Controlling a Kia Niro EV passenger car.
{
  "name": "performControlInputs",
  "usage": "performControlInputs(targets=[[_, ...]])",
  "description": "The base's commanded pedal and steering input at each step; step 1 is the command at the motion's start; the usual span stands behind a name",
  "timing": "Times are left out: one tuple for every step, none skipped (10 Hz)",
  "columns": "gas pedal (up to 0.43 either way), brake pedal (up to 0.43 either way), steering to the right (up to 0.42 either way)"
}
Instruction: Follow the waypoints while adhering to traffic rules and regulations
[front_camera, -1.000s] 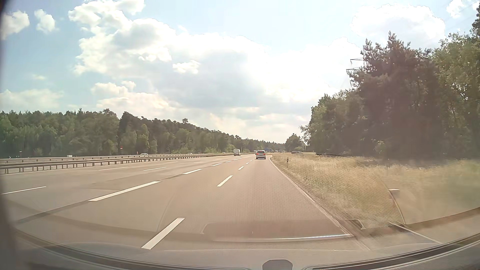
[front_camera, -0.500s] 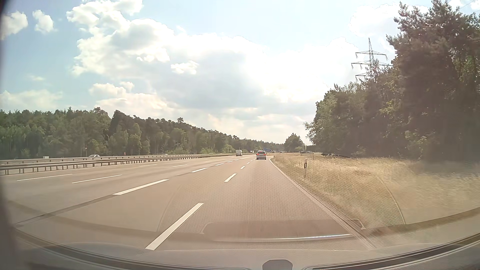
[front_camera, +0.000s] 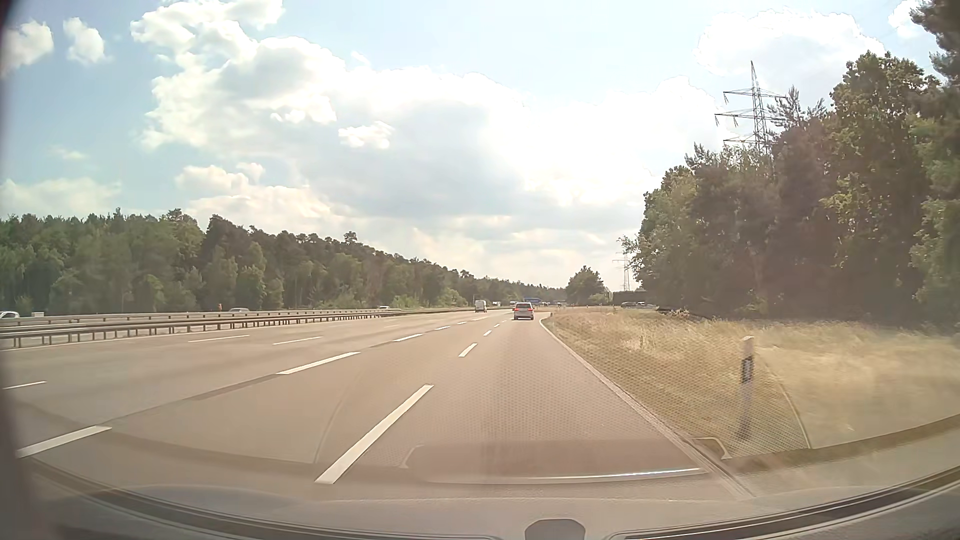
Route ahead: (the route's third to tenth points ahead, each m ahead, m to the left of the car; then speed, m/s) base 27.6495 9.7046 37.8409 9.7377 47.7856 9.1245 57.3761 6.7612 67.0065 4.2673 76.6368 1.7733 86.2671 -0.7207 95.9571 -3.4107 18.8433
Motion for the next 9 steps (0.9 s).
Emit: performControlInputs(targets=[[0.0, 0.232, 0.005], [0.0, 0.232, 0.004], [0.0, 0.232, 0.004], [0.0, 0.232, 0.004], [0.0, 0.232, 0.004], [0.0, 0.22, 0.005], [0.0, 0.207, 0.005], [0.0, 0.207, 0.005], [0.0, 0.201, 0.005]])
